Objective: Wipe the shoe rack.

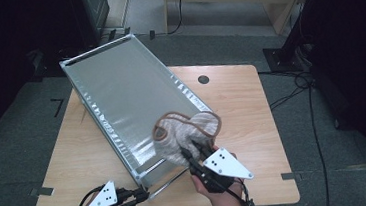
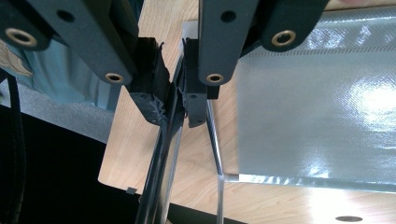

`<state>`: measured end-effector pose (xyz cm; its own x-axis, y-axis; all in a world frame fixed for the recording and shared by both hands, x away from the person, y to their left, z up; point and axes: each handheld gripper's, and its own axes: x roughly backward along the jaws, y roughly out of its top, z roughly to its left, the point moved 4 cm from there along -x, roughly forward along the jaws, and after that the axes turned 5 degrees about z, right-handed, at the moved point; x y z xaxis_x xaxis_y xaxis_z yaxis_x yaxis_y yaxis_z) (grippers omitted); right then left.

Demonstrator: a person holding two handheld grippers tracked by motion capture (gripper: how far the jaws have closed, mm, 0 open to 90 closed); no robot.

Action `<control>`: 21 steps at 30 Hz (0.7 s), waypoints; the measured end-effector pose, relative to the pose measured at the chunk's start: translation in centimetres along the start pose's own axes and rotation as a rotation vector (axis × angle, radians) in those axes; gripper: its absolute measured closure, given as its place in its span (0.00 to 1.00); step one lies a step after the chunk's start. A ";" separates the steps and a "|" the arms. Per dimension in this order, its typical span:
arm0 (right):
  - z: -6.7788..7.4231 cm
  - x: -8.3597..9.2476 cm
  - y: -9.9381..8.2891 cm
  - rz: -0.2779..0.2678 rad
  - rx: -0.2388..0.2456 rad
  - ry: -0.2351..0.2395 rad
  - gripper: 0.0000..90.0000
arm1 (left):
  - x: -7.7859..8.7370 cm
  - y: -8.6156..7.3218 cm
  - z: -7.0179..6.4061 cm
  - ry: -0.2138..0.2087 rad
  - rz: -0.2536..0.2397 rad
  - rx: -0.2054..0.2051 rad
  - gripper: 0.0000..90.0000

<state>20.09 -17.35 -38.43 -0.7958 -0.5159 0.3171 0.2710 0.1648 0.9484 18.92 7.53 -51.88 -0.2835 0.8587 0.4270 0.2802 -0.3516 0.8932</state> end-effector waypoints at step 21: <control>-6.9 0.2 -3.6 0.006 -0.136 -0.301 0.79 | -0.1 0.0 0.0 0.003 -0.003 -0.002 0.90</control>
<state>22.64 -23.84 -41.81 -0.9127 -0.2405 0.3305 0.3302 0.0428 0.9430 18.94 7.44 -51.90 -0.2868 0.8588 0.4246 0.2776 -0.3497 0.8948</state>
